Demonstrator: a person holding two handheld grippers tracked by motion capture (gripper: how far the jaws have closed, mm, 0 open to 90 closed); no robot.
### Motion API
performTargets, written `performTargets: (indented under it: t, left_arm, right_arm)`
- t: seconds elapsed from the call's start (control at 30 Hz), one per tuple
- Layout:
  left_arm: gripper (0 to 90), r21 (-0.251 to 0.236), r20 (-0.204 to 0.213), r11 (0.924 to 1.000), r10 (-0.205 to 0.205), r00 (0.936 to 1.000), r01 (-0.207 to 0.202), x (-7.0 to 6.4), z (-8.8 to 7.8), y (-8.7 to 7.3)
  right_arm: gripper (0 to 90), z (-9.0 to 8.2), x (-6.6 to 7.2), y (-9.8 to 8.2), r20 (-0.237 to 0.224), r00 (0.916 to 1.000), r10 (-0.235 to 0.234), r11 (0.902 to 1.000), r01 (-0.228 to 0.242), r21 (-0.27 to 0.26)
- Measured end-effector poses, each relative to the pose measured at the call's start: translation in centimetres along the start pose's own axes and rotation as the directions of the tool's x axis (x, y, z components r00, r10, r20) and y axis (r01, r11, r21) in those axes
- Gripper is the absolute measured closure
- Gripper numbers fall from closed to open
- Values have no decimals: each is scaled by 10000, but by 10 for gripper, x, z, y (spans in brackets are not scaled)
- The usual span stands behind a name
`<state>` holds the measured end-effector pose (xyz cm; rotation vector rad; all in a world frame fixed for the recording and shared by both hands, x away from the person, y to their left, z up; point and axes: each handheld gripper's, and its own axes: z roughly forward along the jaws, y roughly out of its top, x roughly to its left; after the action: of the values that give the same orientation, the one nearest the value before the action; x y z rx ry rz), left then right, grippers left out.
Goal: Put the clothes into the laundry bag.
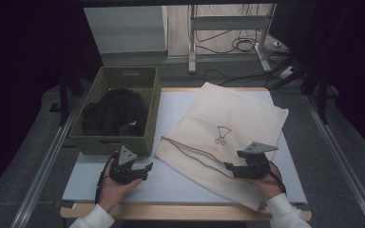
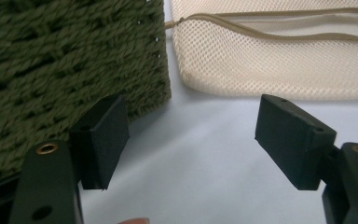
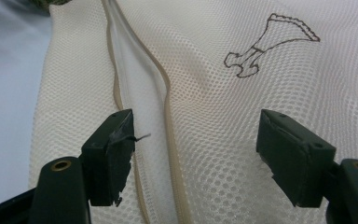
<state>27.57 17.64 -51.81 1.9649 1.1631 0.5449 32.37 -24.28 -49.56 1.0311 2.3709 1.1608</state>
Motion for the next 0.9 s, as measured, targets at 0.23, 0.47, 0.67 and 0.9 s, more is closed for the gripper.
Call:
performTargets:
  t: [0.23,0.47,0.67,0.9]
  left_arm:
    - [242,131,110,9999,73,9999,-75,0,3,0]
    - [232,323,313,9988,361,9989,-371,-3,11,5]
    - [232,304,381,9990,306,9988,-317,-2,10,5]
    - [229,252,439,9982,527,9976,-538,-4,7,2]
  right_arm:
    - [278,-1,0,-4,-110,9994,342,9994,-341,40]
    - [252,-9,-3,-11,316,9978,591,9982,-587,-121]
    - [233,-12,-3,-12,529,9968,597,9979,-583,-289]
    - [254,-10,0,-9,636,9939,901,9958,-907,75]
